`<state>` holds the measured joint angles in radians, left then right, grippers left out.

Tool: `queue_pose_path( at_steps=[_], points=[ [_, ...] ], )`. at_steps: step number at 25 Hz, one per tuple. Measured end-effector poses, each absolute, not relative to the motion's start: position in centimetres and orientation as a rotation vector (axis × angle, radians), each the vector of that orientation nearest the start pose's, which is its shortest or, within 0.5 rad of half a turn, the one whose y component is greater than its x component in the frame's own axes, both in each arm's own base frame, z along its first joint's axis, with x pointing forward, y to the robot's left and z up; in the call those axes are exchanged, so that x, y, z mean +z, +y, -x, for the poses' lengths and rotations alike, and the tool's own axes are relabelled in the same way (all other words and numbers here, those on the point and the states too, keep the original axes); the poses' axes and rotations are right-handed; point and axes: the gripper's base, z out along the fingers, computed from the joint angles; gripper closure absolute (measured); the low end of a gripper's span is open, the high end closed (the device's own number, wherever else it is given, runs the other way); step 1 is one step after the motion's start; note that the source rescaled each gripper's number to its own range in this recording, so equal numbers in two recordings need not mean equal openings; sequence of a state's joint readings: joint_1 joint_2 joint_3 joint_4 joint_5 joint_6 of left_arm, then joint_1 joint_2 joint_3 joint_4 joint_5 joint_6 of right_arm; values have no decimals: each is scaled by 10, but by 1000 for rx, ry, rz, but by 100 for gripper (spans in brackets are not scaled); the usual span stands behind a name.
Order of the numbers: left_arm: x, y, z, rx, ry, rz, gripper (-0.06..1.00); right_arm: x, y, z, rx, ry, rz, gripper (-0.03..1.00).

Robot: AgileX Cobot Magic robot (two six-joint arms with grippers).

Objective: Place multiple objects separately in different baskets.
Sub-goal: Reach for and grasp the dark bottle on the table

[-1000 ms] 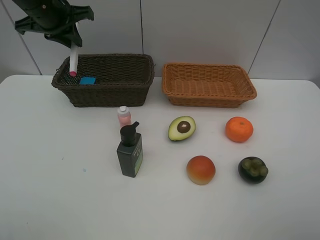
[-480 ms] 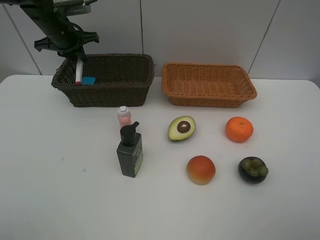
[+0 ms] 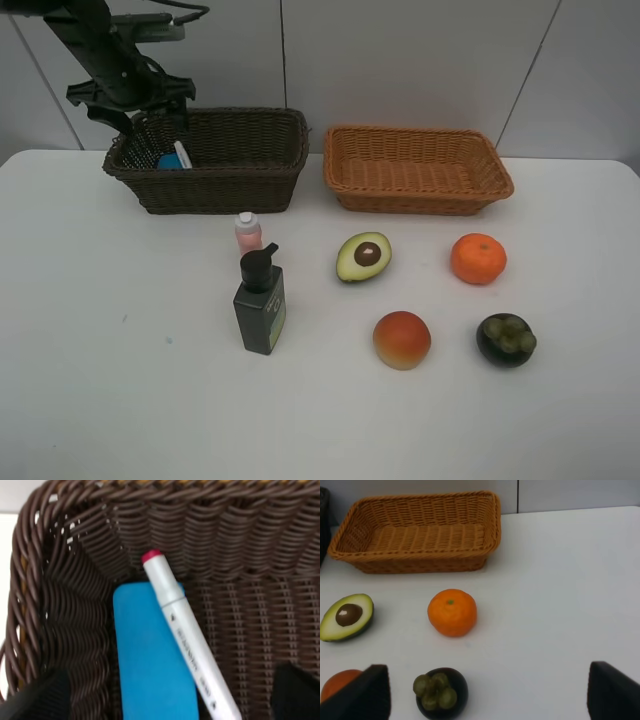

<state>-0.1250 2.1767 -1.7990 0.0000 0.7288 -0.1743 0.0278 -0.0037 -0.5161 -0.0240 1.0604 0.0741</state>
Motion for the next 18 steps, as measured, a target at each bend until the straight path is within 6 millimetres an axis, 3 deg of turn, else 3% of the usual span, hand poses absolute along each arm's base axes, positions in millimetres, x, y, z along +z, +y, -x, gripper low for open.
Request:
queue_pose_path(
  at_steps=[8, 12, 16, 18],
  points=[
    [252, -69, -465, -218, 2831, 19, -6, 282, -2, 7, 36, 2024, -48, -3],
    [265, -76, -458, -309, 2823, -29, -6, 282, -2, 7, 36, 2024, -48, -3],
    [279, -97, -433, -339, 2831, -105, -6, 282, -2, 7, 36, 2024, -48, -3],
    [289, -116, -408, -349, 2840, -190, -6, 282, -2, 7, 36, 2024, -48, -3]
  ],
)
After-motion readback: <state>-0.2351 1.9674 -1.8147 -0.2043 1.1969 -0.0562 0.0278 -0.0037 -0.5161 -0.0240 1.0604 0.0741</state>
